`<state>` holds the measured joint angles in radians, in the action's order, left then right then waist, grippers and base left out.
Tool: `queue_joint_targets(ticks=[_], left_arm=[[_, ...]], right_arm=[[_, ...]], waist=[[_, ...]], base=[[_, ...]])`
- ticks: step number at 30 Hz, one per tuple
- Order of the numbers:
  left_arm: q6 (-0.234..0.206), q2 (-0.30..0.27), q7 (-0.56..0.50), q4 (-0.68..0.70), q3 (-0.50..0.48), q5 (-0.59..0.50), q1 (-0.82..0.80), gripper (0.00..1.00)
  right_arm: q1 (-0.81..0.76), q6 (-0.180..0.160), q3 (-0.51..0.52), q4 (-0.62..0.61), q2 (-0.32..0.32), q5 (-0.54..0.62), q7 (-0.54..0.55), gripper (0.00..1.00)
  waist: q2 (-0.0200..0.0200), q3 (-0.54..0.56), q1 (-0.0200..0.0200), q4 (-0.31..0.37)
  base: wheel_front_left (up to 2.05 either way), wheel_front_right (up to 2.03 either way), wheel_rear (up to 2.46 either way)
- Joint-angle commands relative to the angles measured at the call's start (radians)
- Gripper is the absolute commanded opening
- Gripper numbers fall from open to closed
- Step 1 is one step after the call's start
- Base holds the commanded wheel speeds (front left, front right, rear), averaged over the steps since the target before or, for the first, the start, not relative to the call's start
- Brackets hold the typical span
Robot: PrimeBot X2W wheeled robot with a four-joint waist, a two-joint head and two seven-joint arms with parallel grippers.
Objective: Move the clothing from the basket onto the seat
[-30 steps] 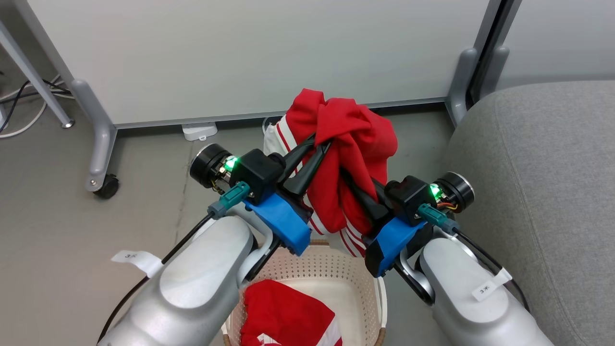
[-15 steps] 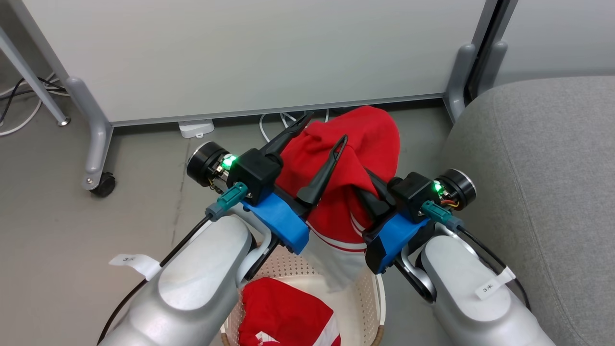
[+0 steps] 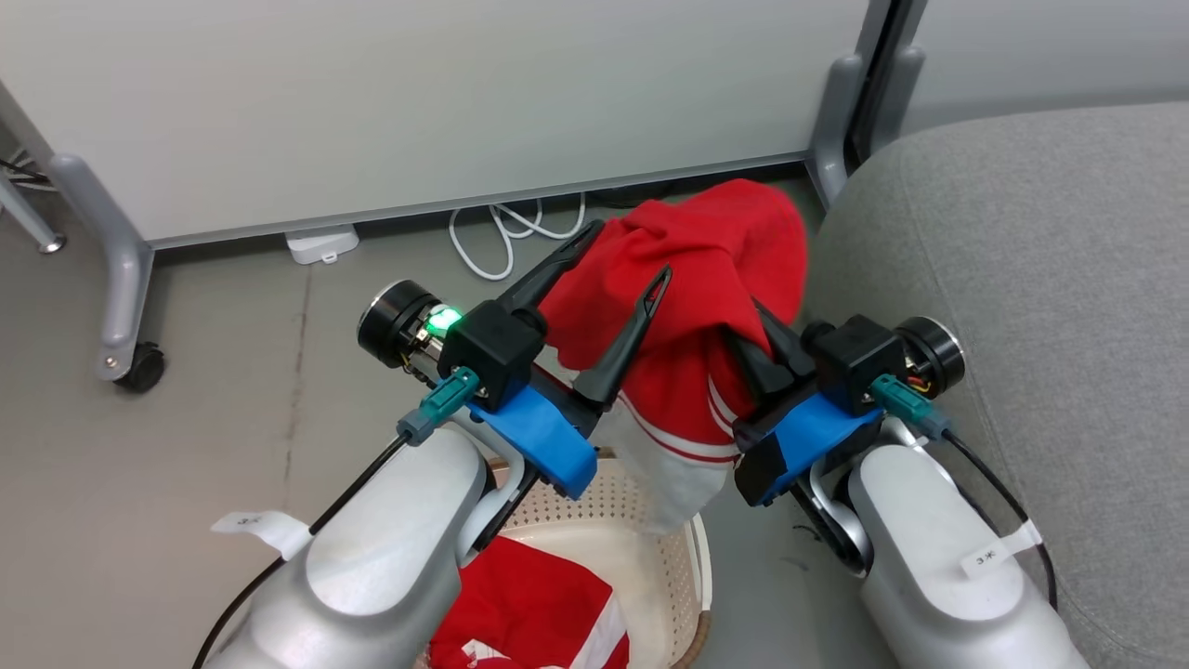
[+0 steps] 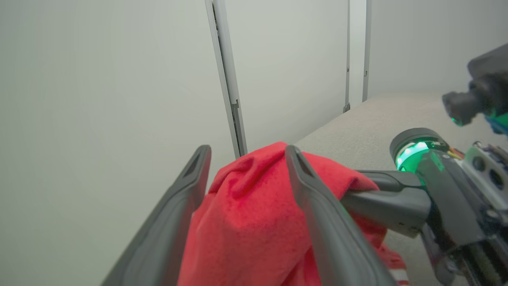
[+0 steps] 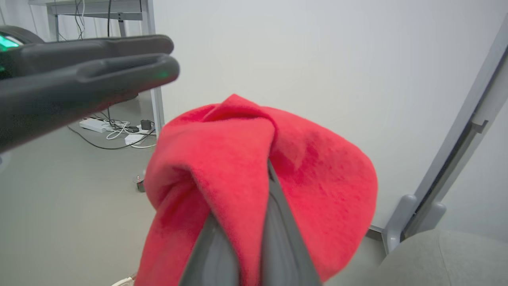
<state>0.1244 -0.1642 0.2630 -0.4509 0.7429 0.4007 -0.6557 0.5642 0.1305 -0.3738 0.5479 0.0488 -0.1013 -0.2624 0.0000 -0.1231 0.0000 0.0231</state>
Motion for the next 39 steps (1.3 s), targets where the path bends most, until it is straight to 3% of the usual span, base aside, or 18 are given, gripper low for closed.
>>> queue_joint_targets(ticks=[1, 16, 27, 39], left_arm=[[-0.002, -0.001, 0.003, 0.007, -0.007, -0.01, 0.013, 1.0], [0.004, 0.004, 0.003, 0.023, -0.006, -0.055, 0.023, 1.0], [0.007, 0.015, 0.003, 0.018, 0.038, -0.07, -0.005, 1.0], [0.006, 0.01, 0.003, 0.013, 0.091, -0.065, -0.018, 1.0]], right_arm=[[-0.013, 0.0, 0.015, -0.016, 0.003, 0.006, -0.004, 0.0], [-0.078, 0.0, 0.212, -0.156, 0.002, 0.093, -0.004, 0.0], [-0.128, 0.0, 0.318, -0.264, 0.002, 0.092, -0.004, 0.0], [-0.245, 0.0, 0.412, -0.363, 0.002, 0.074, -0.004, 0.0]], waist=[[0.0, -0.011, 0.0, 0.019], [0.0, -0.065, 0.0, 0.146], [0.0, -0.119, 0.0, 0.246], [0.0, -0.147, 0.0, 0.3]], base=[[0.0, 0.0, 0.0], [0.0, 0.0, 0.0], [0.0, 0.0, 0.0], [0.0, 0.0, 0.0]])
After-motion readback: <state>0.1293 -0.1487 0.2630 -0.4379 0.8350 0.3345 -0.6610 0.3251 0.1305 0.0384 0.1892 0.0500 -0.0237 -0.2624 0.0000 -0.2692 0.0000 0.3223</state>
